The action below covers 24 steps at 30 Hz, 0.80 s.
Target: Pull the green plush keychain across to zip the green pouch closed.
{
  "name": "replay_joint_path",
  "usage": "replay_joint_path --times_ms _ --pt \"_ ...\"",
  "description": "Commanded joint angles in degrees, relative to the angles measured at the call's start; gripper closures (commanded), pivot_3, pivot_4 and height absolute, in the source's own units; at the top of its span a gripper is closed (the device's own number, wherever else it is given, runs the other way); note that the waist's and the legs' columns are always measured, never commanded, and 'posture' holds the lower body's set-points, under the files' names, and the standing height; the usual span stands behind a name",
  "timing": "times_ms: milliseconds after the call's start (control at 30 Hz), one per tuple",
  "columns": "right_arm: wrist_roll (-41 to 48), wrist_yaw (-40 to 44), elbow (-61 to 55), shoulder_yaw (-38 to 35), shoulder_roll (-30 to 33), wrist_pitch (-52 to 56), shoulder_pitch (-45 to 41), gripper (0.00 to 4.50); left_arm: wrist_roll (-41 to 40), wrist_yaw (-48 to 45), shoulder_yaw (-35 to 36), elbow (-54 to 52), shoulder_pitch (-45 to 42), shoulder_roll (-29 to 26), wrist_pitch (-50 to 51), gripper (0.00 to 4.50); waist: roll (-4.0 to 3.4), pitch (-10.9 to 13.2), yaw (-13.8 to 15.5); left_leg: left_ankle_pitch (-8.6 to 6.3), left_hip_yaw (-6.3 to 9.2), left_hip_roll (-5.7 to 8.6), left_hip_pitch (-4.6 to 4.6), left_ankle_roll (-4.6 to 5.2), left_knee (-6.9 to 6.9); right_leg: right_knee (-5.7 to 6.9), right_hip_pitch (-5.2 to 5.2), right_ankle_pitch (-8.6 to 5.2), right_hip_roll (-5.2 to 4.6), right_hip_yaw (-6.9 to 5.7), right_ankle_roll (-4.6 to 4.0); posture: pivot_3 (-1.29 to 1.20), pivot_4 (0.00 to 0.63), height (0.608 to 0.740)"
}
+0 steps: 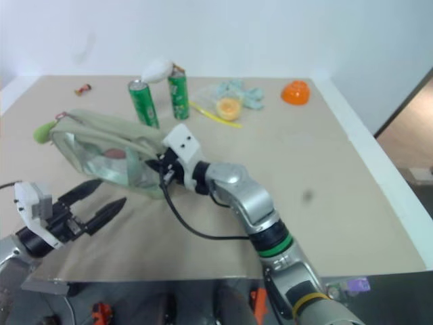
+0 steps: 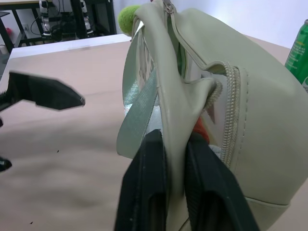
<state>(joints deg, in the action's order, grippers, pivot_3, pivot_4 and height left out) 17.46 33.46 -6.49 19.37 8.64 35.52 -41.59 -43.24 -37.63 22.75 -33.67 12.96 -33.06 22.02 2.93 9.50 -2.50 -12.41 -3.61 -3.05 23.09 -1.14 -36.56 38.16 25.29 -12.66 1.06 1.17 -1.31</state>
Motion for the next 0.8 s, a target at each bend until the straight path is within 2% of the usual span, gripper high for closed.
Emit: replay_joint_path --times_ms 33,233,333,467,567,800 --pt "0.03 0.54 -1.46 -4.24 1.28 -2.63 -1.7 3.98 -0.64 0.39 0.43 -1.71 -1.25 -1.01 0.32 0.0 0.0 0.0 0.0 0.0 0.01 0.01 0.01 0.0 0.0 0.0 0.0 0.0 0.0 0.0 0.01 0.0 0.15 0.74" --pt "2.8 4.93 -4.97 -10.89 7.98 -4.54 0.64 3.98 -0.55 -0.72 0.27 -1.34 -2.1 -1.43 0.78 0.0 0.0 0.0 0.07 0.0 0.01 0.09 0.06 0.0 0.0 -0.01 0.0 -0.02 -0.08 0.0 0.03 0.0 0.15 0.74" --pt "4.88 9.77 -5.36 -15.59 14.08 -6.2 3.58 3.98 -0.58 -1.52 0.04 -0.27 -3.38 -2.24 0.98 0.0 -0.01 0.01 0.14 0.0 0.03 0.1 0.05 0.0 0.01 -0.01 -0.01 -0.03 -0.07 -0.02 0.03 0.0 0.15 0.74" --pt "7.72 13.76 -6.22 -16.5 17.71 -5.01 7.35 3.98 -0.25 -2.68 -0.6 1.46 -5.2 -3.08 1.17 0.0 -0.01 0.01 0.21 0.0 0.01 0.09 0.0 0.0 0.01 -0.02 -0.03 -0.03 -0.04 -0.02 0.02 0.0 0.15 0.74" --pt "9.21 13.05 -6.93 -16.96 16.61 -4.9 7.44 3.19 0.07 -3.31 -0.62 1.89 -5.32 -3.31 1.17 0.0 -0.03 0.03 -0.39 0.0 -0.06 -0.02 -0.05 0.0 0.02 -0.01 -0.01 0.01 0.08 0.09 -0.02 0.0 0.15 0.74" --pt "9.35 8.63 -8.44 -14.36 10.68 -3.6 3.41 0.75 0.56 -3.87 -0.23 2.54 -5.21 -3.17 1.15 0.0 -0.05 0.04 -0.21 0.0 -0.01 -0.36 -0.09 0.0 0.03 0.01 0.0 0.06 0.47 0.06 -0.12 0.0 0.15 0.74"
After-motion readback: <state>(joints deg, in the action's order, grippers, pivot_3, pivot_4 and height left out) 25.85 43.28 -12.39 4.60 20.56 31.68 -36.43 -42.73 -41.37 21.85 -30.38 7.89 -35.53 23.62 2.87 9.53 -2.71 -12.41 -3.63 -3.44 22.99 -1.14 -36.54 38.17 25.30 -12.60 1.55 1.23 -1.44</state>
